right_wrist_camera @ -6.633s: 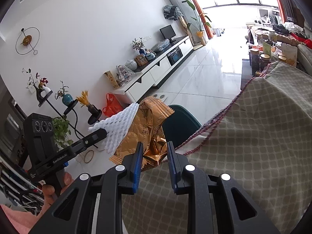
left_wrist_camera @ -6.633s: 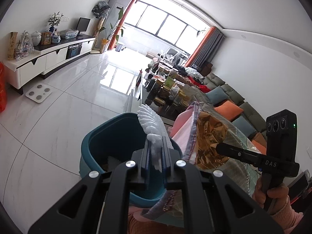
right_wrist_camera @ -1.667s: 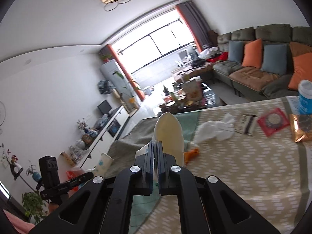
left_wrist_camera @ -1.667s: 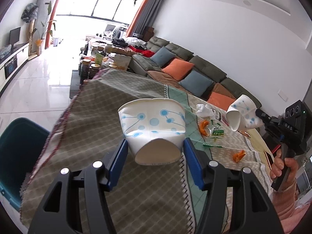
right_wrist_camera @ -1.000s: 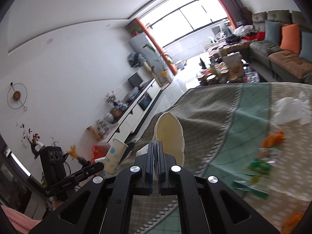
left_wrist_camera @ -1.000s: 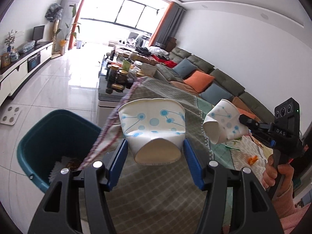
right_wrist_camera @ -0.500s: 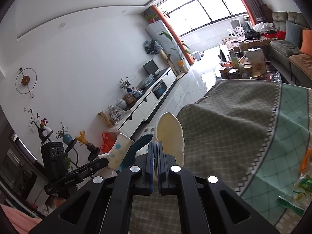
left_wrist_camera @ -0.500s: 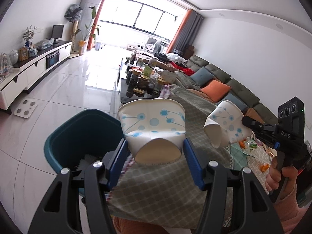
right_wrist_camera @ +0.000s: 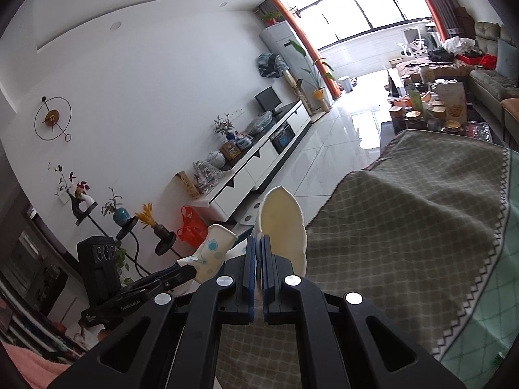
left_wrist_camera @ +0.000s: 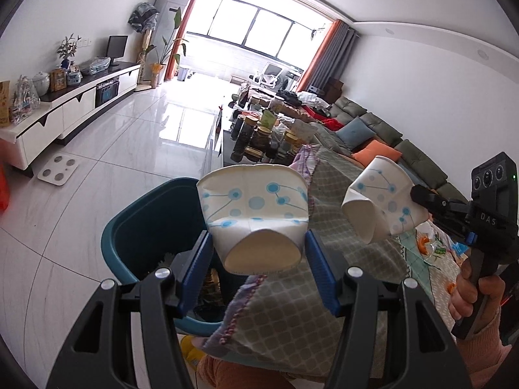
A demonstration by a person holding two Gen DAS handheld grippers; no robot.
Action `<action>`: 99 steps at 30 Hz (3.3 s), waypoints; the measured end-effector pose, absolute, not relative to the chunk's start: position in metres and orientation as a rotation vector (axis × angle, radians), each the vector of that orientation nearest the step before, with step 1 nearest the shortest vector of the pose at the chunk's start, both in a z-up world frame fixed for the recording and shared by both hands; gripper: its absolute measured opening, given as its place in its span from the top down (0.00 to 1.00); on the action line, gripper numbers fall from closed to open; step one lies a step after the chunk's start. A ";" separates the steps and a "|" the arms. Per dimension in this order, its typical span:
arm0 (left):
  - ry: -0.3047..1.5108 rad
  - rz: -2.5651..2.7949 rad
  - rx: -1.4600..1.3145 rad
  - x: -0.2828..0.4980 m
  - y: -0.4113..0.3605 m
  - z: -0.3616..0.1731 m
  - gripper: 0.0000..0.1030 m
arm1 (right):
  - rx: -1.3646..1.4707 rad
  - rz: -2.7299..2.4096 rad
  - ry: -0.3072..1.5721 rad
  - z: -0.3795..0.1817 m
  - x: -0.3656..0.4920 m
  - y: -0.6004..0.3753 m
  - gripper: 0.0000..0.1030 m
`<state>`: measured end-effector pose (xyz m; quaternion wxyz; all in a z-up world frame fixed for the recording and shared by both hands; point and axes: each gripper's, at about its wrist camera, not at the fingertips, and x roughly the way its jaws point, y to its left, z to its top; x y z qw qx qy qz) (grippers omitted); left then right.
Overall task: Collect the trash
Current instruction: 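Lift the bowl and cup and carry them over the teal bin with both tools, then open both tools to drop the bowl and cup into the bin, then move both open tools back over the table trash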
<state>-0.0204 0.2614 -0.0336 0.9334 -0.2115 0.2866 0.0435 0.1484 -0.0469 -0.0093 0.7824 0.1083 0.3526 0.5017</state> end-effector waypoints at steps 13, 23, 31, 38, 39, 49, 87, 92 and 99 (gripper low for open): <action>0.603 0.139 -0.459 -0.020 0.283 -0.050 0.43 | 0.197 1.121 0.798 -0.016 0.150 -0.006 0.96; 0.627 0.178 -0.486 -0.019 0.298 -0.064 0.44 | 0.161 1.134 0.825 -0.024 0.149 0.025 0.96; 0.660 0.192 -0.515 -0.007 0.307 -0.081 0.46 | 0.132 1.129 0.866 -0.037 0.153 0.045 0.96; 0.677 0.209 -0.522 0.004 0.311 -0.090 0.46 | 0.111 1.121 0.899 -0.047 0.159 0.061 0.96; 0.677 0.214 -0.518 0.005 0.308 -0.090 0.46 | 0.109 1.120 0.901 -0.048 0.159 0.063 0.96; 0.713 0.256 -0.516 0.023 0.311 -0.102 0.46 | 0.086 1.106 0.953 -0.064 0.164 0.088 0.96; 0.598 -0.132 -0.316 0.034 0.177 -0.032 0.39 | 0.196 0.961 0.778 -0.021 0.146 -0.089 0.64; 0.625 -0.280 -0.268 0.055 0.117 -0.033 0.39 | 0.214 0.854 0.745 -0.018 0.142 -0.149 0.61; 0.670 -0.446 -0.207 0.087 0.039 -0.035 0.36 | 0.239 0.691 0.716 -0.016 0.151 -0.226 0.57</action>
